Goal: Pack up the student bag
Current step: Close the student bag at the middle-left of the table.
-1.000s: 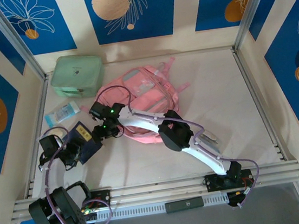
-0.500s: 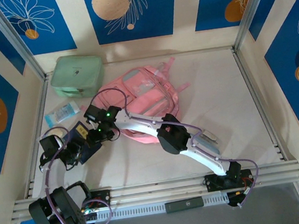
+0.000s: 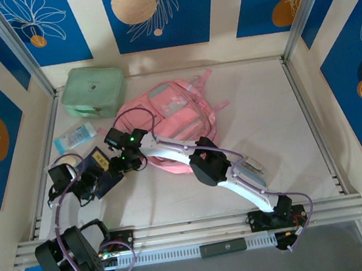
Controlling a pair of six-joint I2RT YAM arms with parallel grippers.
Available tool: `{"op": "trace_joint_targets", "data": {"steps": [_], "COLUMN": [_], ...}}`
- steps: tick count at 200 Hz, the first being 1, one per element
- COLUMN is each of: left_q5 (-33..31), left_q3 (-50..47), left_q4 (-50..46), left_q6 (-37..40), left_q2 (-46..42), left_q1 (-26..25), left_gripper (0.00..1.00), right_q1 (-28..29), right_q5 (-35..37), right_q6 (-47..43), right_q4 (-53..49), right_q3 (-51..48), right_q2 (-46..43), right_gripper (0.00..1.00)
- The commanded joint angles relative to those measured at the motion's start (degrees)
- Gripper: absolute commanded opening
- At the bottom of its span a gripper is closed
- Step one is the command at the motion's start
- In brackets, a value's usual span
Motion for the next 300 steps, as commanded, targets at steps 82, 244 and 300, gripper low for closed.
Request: {"op": "trace_joint_targets", "data": {"steps": [82, 244, 300], "left_q5": [1.1, 2.3, 1.3], "left_q3": [-1.5, -1.7, 0.2], "left_q4": [-0.1, -0.3, -4.0], "left_q6": [-0.7, -1.8, -0.8], "left_q2": [-0.8, -2.7, -4.7], "left_q1": [-1.0, -1.7, -1.7], "left_gripper": [0.71, 0.71, 0.76], "right_q1": [1.5, 1.0, 1.2], "right_q5": [-3.6, -8.1, -10.5], "right_q6": [0.2, 5.7, 6.5], "right_q4": [-1.1, 3.3, 7.0], "right_q3": [4.0, -1.1, -4.9], "right_q2": [-0.8, -4.3, -9.0], "right_gripper": [0.54, 0.17, 0.0]}}
